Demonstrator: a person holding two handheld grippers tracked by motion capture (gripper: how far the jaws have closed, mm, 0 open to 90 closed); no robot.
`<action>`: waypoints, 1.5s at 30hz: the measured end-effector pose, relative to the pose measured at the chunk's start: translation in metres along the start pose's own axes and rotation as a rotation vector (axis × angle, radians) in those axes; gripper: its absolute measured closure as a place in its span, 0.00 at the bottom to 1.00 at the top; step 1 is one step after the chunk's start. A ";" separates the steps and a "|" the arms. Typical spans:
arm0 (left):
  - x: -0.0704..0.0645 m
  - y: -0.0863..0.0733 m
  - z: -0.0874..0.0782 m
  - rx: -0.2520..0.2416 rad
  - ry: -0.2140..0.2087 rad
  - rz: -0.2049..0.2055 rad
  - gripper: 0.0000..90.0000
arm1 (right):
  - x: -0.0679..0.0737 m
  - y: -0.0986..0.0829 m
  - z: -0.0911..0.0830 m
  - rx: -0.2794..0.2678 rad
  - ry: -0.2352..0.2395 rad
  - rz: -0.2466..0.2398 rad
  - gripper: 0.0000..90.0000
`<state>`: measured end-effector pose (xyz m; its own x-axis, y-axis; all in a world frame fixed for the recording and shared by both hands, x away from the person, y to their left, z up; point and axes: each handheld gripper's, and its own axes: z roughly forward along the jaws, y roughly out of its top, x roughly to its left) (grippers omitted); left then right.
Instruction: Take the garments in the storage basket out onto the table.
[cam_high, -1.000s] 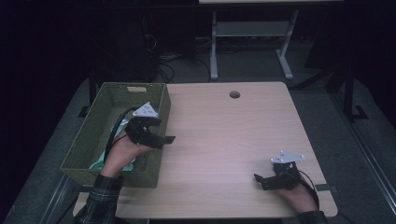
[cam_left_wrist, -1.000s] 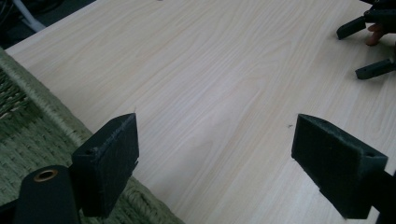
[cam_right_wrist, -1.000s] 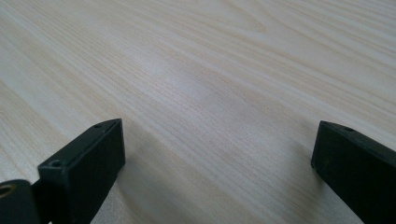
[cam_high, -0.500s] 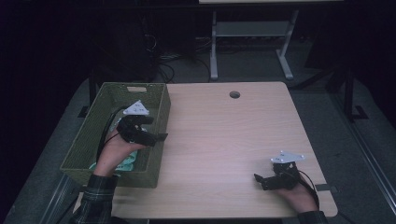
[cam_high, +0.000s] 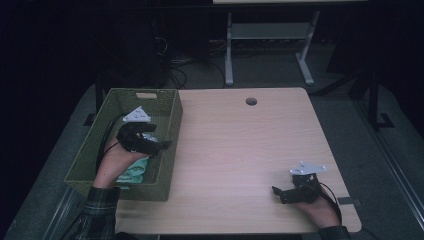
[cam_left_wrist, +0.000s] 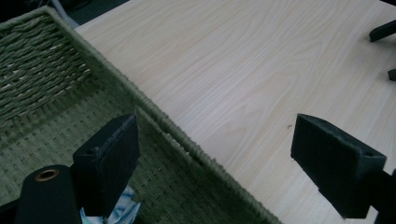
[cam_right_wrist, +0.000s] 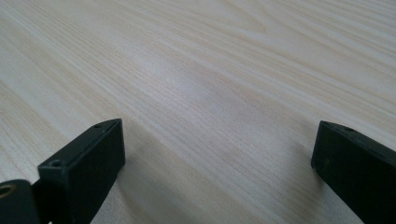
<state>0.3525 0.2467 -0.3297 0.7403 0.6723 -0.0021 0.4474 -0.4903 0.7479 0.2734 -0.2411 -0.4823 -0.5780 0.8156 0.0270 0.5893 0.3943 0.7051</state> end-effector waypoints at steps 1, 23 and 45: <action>0.001 0.000 -0.001 -0.001 0.002 -0.001 0.17 | 0.000 0.000 0.000 0.000 0.000 -0.001 0.03; 0.028 -0.023 -0.010 0.025 0.079 -0.040 0.16 | 0.000 0.000 0.000 0.000 0.000 -0.001 0.03; 0.045 -0.052 0.004 0.092 0.112 -0.088 0.16 | 0.000 0.000 0.000 0.000 0.000 0.000 0.03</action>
<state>0.3645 0.3004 -0.3708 0.6377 0.7702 0.0126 0.5562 -0.4717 0.6842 0.2733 -0.2410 -0.4824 -0.5779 0.8157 0.0270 0.5895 0.3943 0.7050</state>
